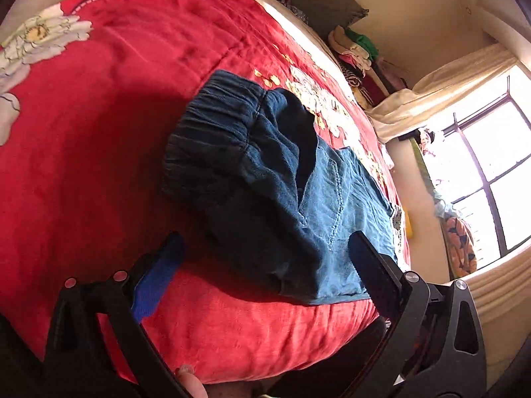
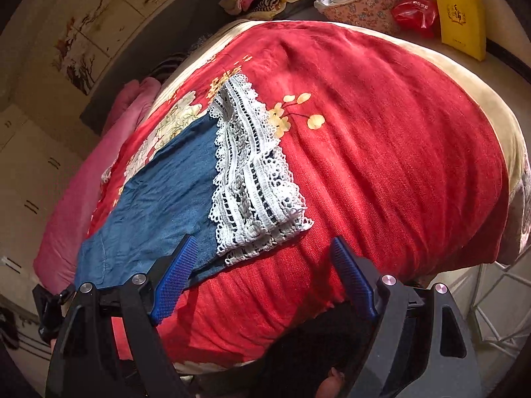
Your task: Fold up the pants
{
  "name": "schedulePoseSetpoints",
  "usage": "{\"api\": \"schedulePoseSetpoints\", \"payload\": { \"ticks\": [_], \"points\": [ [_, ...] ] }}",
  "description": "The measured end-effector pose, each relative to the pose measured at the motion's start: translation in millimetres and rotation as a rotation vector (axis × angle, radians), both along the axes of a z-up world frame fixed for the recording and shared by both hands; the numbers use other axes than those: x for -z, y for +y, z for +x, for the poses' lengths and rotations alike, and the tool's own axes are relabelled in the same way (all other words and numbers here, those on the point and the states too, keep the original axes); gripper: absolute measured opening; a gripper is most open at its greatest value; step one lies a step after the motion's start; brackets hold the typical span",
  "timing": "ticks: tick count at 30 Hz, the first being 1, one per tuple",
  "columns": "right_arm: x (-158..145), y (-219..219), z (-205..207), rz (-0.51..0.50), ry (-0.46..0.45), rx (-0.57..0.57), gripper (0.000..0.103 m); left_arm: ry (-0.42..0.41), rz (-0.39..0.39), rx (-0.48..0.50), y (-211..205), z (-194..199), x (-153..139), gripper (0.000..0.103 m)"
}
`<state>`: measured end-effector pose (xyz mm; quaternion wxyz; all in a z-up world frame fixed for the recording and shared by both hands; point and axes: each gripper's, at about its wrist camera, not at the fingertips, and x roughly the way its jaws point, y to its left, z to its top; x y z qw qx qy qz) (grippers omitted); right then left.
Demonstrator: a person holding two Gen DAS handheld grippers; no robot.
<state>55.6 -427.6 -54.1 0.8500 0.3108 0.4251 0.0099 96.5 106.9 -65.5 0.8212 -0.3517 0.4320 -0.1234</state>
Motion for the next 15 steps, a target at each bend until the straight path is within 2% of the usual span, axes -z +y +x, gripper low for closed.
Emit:
{"api": "schedulePoseSetpoints", "payload": {
  "ticks": [4, 5, 7, 8, 9, 10, 13, 14, 15],
  "points": [
    [4.7, -7.0, 2.4, 0.054, 0.0, 0.022, 0.082, 0.002, -0.059, -0.018, -2.9, 16.8, 7.5, 0.077],
    [6.0, -8.8, 4.4, 0.065, 0.006, 0.028, 0.082, 0.003, -0.069, -0.024, -3.2, 21.0, 8.9, 0.071],
    [5.8, -10.0, 8.0, 0.086, 0.003, 0.035, 0.082, 0.014, -0.103, -0.042, -3.8, 26.8, 13.4, 0.055],
    [5.1, -10.3, 9.9, 0.092, -0.004, 0.035, 0.082, 0.016, -0.114, -0.051, -3.5, 29.4, 15.5, 0.039],
    [4.7, -10.8, 13.4, 0.094, -0.006, 0.031, 0.08, 0.02, -0.123, -0.057, -3.3, 31.9, 16.9, 0.028],
    [4.3, -9.5, 15.5, 0.093, -0.006, 0.029, 0.079, 0.023, -0.132, -0.058, -2.8, 33.3, 17.6, 0.023],
    [2.9, -3.1, 24.3, 0.101, -0.019, -0.003, 0.058, 0.007, -0.129, -0.062, -2.9, 32.1, 11.7, 0.016],
    [4.0, -0.8, 27.5, 0.107, -0.018, -0.016, 0.041, -0.003, -0.119, -0.066, -1.6, 29.6, 8.0, 0.015],
    [4.4, 1.7, 29.2, 0.103, -0.017, -0.019, 0.03, -0.014, -0.109, -0.069, -1.0, 27.4, 3.5, 0.014]
  ]
}}
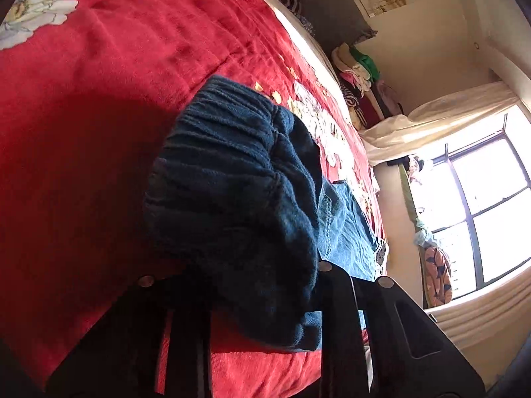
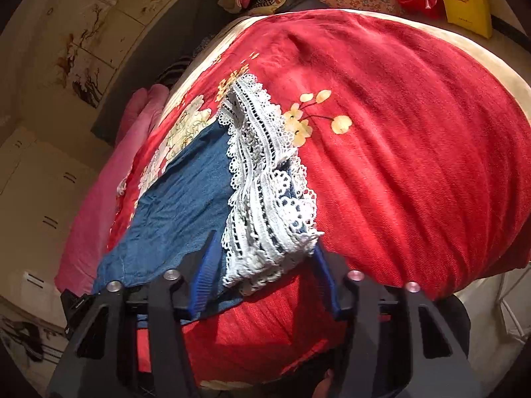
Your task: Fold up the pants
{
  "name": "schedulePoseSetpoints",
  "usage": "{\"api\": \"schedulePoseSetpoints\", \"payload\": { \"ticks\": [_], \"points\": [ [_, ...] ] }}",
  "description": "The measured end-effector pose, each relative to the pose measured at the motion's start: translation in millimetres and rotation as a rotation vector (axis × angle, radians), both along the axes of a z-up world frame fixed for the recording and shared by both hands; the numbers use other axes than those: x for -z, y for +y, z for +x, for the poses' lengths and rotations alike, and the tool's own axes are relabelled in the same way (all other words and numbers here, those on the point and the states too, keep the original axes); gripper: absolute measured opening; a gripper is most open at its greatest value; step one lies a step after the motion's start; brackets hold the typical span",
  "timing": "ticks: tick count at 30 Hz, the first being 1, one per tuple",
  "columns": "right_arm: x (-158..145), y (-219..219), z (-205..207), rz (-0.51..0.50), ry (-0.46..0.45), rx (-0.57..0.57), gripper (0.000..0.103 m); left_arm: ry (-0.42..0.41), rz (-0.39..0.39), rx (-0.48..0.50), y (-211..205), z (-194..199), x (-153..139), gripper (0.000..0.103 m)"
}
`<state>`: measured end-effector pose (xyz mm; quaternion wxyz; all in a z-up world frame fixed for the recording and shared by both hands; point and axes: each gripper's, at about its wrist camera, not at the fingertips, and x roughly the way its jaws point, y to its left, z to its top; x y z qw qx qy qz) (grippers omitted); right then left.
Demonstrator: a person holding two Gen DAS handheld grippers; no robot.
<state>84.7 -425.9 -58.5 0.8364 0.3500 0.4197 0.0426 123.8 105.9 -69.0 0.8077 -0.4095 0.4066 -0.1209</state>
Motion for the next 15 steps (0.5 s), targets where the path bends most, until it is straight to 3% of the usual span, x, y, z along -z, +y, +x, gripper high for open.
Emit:
{"api": "schedulePoseSetpoints", "payload": {
  "ticks": [4, 7, 12, 15],
  "points": [
    [-20.6, 7.2, -9.1, -0.099, -0.07, 0.004, 0.025, -0.046, 0.115, -0.002, 1.7, -15.3, -24.5, 0.013],
    [-19.9, 12.3, -11.1, -0.139, -0.04, -0.013, 0.025, -0.049, 0.214, -0.002, 3.0, -24.5, -28.0, 0.013],
    [3.8, 17.3, -12.2, -0.156, 0.018, -0.016, 0.025, 0.009, 0.248, -0.01, 7.4, -27.0, -6.0, 0.019],
    [5.1, 16.7, -12.2, -0.151, 0.022, -0.014, 0.025, 0.005, 0.225, -0.008, 12.9, -28.2, -3.0, 0.022]
  ]
}}
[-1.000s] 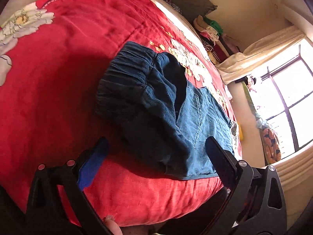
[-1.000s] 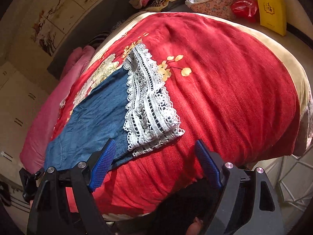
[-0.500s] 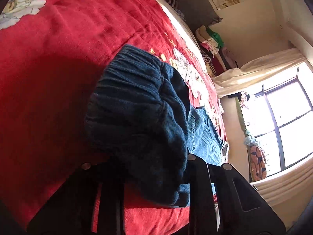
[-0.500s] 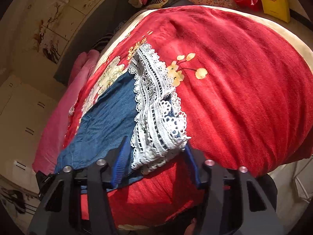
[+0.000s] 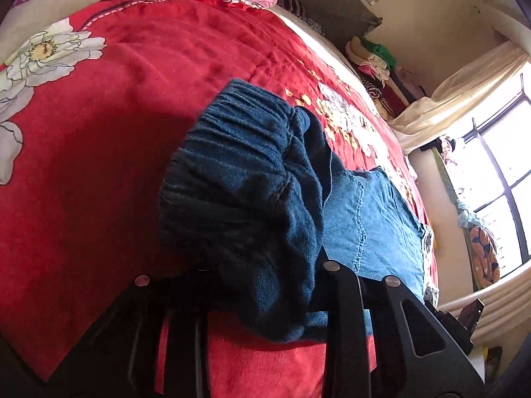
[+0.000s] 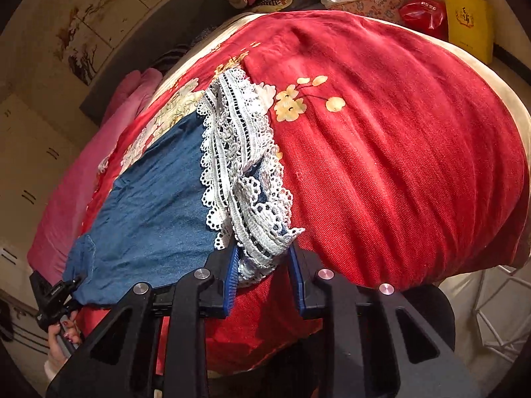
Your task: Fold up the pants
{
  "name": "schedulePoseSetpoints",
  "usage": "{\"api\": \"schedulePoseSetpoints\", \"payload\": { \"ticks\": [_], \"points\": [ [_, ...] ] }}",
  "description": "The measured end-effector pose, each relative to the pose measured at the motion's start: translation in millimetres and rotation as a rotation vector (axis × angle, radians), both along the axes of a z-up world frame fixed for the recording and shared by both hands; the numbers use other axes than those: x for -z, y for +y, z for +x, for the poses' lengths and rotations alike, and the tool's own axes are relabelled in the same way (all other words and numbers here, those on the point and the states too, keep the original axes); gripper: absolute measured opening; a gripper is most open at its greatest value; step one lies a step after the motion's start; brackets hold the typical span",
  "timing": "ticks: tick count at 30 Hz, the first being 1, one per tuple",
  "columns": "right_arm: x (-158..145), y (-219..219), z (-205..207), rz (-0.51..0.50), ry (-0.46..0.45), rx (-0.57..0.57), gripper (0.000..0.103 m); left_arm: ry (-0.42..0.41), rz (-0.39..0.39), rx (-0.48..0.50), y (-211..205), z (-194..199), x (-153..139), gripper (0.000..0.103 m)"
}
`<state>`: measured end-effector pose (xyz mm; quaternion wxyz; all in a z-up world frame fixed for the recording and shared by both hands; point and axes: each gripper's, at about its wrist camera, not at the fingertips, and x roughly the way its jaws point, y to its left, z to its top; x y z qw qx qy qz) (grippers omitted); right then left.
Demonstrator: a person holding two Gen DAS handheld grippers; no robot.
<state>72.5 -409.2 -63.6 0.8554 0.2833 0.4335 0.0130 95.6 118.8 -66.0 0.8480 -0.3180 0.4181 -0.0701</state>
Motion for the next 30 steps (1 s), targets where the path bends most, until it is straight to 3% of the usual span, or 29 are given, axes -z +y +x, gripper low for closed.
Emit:
{"api": "schedulePoseSetpoints", "payload": {
  "ticks": [4, 9, 17, 18, 19, 25, 28, 30],
  "points": [
    [-4.2, -7.0, -8.2, -0.007, 0.007, 0.015, 0.032, -0.001, -0.003, -0.001, 2.6, -4.9, -2.1, 0.03],
    [-20.2, -13.9, -21.4, -0.071, -0.016, 0.069, 0.049, 0.005, -0.015, 0.001, 4.9, -4.7, -8.6, 0.04],
    [-54.5, 4.9, -25.7, -0.193, -0.125, 0.033, 0.052, -0.02, -0.03, -0.011, 14.8, -15.8, -23.5, 0.051],
    [-56.0, 10.2, -23.9, -0.204, -0.131, 0.019, 0.054, -0.03, 0.001, -0.03, 17.0, -19.7, -28.6, 0.063],
    [-56.4, 16.0, -22.1, -0.207, -0.136, -0.001, 0.054, -0.04, 0.042, -0.051, 19.1, -23.1, -33.9, 0.067],
    [-55.6, 55.8, -10.8, -0.254, -0.148, -0.117, 0.056, -0.131, 0.171, -0.124, 35.0, -45.6, -72.7, 0.068],
    [-56.4, 77.7, -2.2, -0.266, -0.157, -0.182, 0.057, -0.165, 0.238, -0.104, 23.0, -40.3, -88.6, 0.071],
    [-59.6, 95.2, 3.4, -0.279, -0.172, -0.232, 0.059, -0.167, 0.282, -0.052, 1.5, -28.3, -94.3, 0.08]
  ]
}}
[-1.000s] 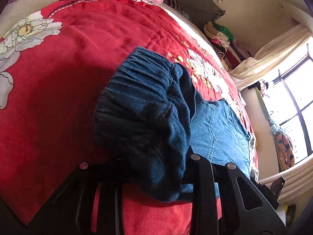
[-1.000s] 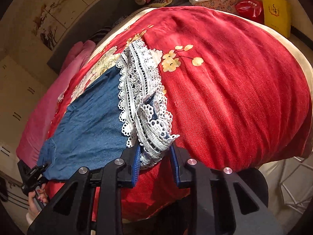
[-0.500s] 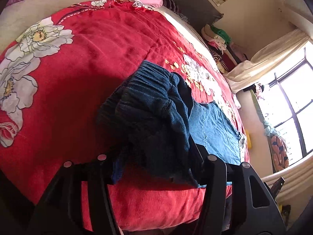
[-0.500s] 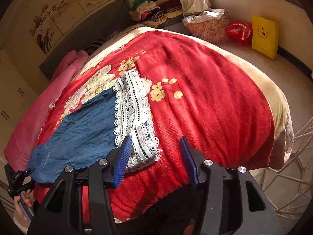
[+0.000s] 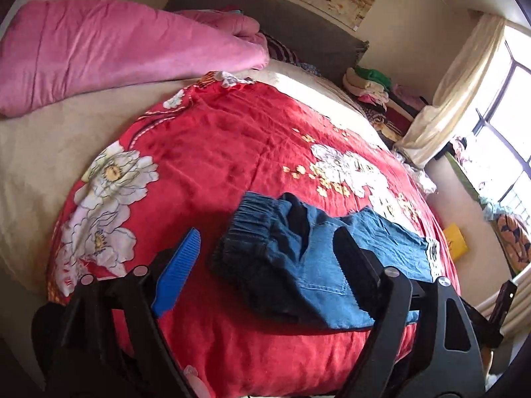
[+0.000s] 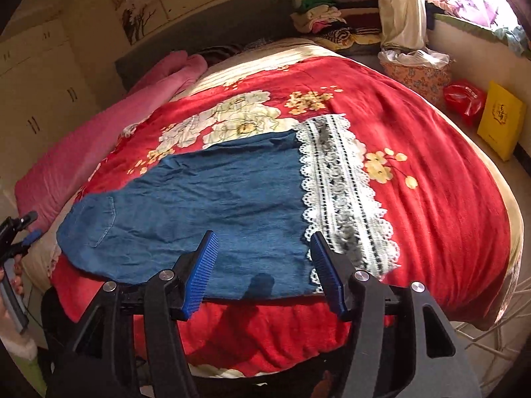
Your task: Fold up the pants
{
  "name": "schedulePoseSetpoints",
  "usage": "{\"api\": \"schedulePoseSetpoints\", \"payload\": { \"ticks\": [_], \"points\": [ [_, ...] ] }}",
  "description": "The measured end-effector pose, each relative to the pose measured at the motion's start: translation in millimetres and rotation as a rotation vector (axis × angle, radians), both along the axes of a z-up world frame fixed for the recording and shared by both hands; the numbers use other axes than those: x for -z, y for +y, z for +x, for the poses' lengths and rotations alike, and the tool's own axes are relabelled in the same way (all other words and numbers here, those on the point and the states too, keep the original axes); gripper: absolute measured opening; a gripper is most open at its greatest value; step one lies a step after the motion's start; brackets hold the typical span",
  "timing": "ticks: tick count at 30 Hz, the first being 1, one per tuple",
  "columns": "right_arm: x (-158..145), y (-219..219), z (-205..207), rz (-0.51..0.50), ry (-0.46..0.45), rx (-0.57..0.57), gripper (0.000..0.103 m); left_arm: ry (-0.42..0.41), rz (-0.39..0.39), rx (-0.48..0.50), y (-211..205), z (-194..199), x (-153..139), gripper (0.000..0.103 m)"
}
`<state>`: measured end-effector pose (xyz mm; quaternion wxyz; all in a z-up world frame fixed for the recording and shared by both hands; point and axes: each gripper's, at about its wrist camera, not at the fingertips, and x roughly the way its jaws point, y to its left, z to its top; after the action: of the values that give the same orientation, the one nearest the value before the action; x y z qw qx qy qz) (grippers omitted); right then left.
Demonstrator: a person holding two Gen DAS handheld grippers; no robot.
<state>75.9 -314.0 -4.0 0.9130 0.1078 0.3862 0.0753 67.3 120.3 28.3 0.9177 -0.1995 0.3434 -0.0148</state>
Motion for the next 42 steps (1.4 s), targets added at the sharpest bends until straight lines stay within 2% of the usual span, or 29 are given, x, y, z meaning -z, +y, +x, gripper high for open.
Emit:
{"api": "schedulePoseSetpoints", "payload": {
  "ticks": [4, 6, 8, 13, 16, 20, 23, 27, 30, 34, 37, 42],
  "points": [
    [-2.8, 27.6, 12.9, -0.048, -0.005, -0.067, 0.064, 0.006, 0.075, 0.143, -53.3, 26.5, 0.2, 0.08],
    [0.6, 34.5, 18.9, -0.051, 0.003, -0.088, 0.064, 0.016, 0.105, 0.225, -81.4, 38.9, 8.5, 0.08],
    [6.3, 35.1, 23.7, -0.045, 0.022, -0.09, 0.064, 0.043, 0.159, 0.257, -96.5, 46.6, 22.4, 0.08],
    [24.4, 15.7, 27.8, -0.012, 0.074, -0.037, 0.064, 0.148, 0.242, 0.248, -99.1, 61.2, 60.8, 0.081],
    [36.5, -0.9, 28.2, -0.025, 0.119, 0.024, 0.065, 0.184, 0.233, 0.245, -92.5, 57.1, 76.1, 0.081],
    [52.6, -16.1, 27.5, 0.038, 0.136, 0.037, 0.065, 0.183, 0.212, 0.253, -92.6, 58.5, 87.6, 0.081],
    [54.5, -9.2, 26.3, -0.014, 0.12, 0.025, 0.065, 0.169, 0.229, 0.251, -95.3, 59.0, 93.1, 0.081],
    [42.8, -13.3, 16.6, 0.027, 0.083, 0.036, 0.065, 0.147, 0.247, 0.251, -99.5, 53.9, 84.9, 0.085],
    [27.0, -21.7, 5.1, 0.05, 0.033, 0.053, 0.07, 0.124, 0.254, 0.255, -103.8, 47.1, 67.7, 0.087],
    [10.9, -36.8, -6.6, 0.065, -0.006, 0.088, 0.07, 0.092, 0.227, 0.259, -111.4, 40.7, 43.7, 0.091],
    [2.4, -46.8, -13.9, 0.068, -0.026, 0.111, 0.077, 0.061, 0.221, 0.286, -123.6, 38.4, 28.0, 0.093],
    [-7.4, -59.5, -25.5, 0.076, -0.056, 0.142, 0.081, 0.026, 0.221, 0.35, -151.6, 44.8, 7.0, 0.093]
  ]
}}
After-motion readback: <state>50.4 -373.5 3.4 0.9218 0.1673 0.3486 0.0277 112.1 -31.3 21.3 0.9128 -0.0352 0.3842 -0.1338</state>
